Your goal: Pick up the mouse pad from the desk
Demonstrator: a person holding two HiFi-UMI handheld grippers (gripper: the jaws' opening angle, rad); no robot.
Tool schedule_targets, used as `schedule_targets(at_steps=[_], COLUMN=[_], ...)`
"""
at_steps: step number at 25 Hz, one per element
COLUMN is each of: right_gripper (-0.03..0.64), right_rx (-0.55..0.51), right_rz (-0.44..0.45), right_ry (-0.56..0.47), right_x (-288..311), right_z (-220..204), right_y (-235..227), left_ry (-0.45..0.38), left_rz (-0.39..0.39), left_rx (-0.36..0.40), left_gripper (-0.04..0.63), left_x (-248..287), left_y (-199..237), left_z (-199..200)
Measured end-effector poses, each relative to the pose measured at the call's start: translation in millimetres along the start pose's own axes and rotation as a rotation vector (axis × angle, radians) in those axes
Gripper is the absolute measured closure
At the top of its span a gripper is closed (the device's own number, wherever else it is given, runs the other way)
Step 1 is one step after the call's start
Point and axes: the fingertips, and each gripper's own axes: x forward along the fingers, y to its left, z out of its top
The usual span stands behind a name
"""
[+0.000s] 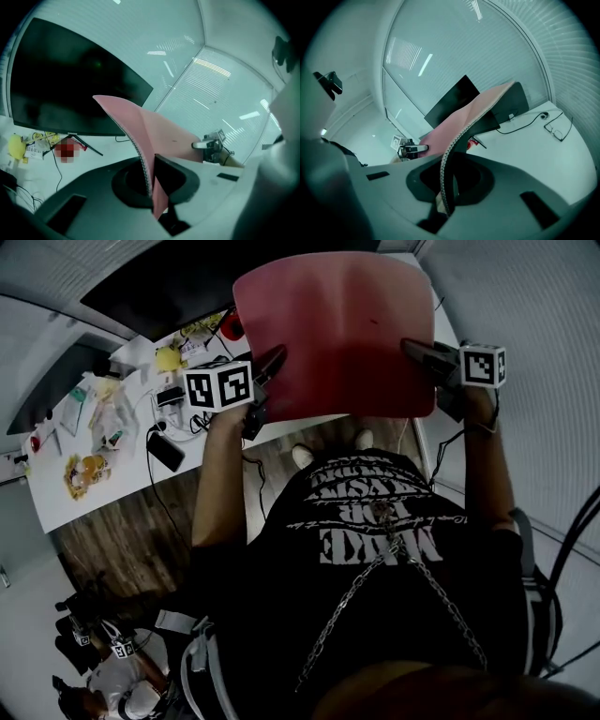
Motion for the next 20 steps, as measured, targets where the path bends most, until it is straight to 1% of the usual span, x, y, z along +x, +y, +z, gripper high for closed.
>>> schedule_targets(at_steps=[3, 6, 12, 17, 20], right_gripper=[0.603, 0.603, 0.603, 0.603, 0.603], right_rx=[-0.041, -0.075, -0.091, -0.109, -0.100], right_rz=[0.014, 0.057, 0.123, 0.175, 0.206], right_ry=[-0.012, -0.020, -0.025, -0.035, -0.041], right_x=[-4, 0, -3, -2, -1], right_z=[20, 39, 76, 80, 78], right_y=[2, 10, 17, 15, 8], left_ry=[-0.026, -0.039, -0.065, -0.084, -0.096], left_rz=[0.029, 0.041, 0.049, 0.067, 0.073], left_rx=[0.025, 0.036, 0.064, 0.056, 0.055], left_gripper=[0.572, 0.572, 0.572, 0.572, 0.572], left_x=[1, 4, 2, 2, 6], left_y=[-3, -3, -15, -16, -18], left_z=[16, 30, 61, 58, 57])
